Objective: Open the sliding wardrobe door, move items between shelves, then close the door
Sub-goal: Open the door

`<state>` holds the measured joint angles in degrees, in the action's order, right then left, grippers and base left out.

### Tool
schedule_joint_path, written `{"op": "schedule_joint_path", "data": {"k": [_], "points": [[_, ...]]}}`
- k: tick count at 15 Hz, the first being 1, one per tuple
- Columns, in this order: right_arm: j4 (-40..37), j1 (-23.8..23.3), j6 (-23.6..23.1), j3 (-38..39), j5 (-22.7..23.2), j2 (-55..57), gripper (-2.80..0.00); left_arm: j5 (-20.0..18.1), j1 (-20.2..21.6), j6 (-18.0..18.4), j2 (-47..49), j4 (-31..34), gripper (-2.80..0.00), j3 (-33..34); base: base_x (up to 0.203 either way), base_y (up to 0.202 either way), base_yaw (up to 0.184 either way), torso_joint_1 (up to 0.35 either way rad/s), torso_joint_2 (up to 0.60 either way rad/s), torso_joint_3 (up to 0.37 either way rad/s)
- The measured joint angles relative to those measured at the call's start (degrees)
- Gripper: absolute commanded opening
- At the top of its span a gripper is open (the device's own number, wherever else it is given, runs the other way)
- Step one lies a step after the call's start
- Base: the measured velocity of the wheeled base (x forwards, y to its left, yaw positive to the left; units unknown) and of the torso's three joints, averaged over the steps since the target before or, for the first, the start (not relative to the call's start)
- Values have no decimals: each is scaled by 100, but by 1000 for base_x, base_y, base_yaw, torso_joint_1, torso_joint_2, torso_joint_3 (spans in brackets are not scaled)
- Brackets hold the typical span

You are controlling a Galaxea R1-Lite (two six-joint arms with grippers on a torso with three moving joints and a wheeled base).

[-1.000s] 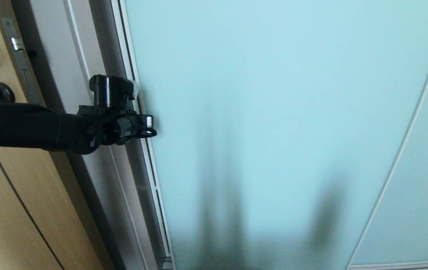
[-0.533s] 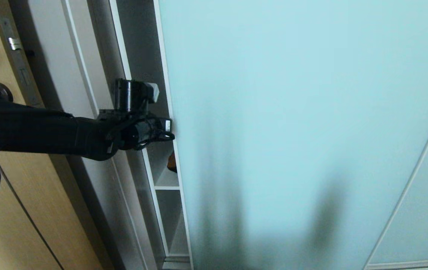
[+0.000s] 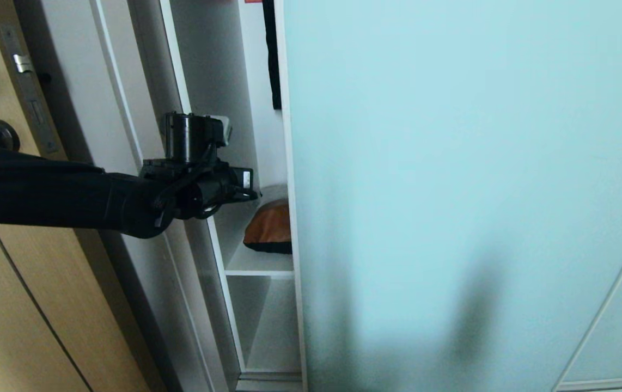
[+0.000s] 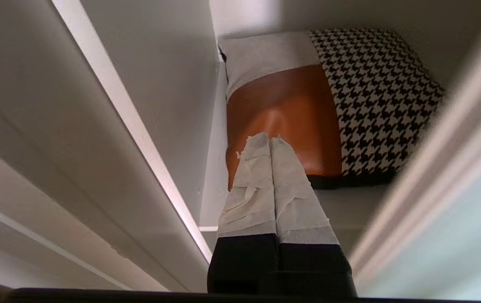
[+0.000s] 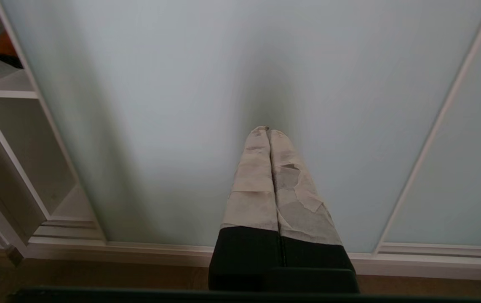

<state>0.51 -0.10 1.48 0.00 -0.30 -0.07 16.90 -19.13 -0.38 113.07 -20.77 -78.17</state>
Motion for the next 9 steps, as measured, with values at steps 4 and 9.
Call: {"op": "schedule_joint_path", "data": {"k": [4, 9], "points": [[0, 2, 0, 0, -5, 0, -280, 0, -79, 5, 305, 2, -280, -377, 0, 0, 0, 0, 0, 0], [-2, 0, 0, 0, -2, 0, -280, 5, -276, 43, 1107, 7, -280, -1366, 0, 0, 0, 0, 0, 0]]}}
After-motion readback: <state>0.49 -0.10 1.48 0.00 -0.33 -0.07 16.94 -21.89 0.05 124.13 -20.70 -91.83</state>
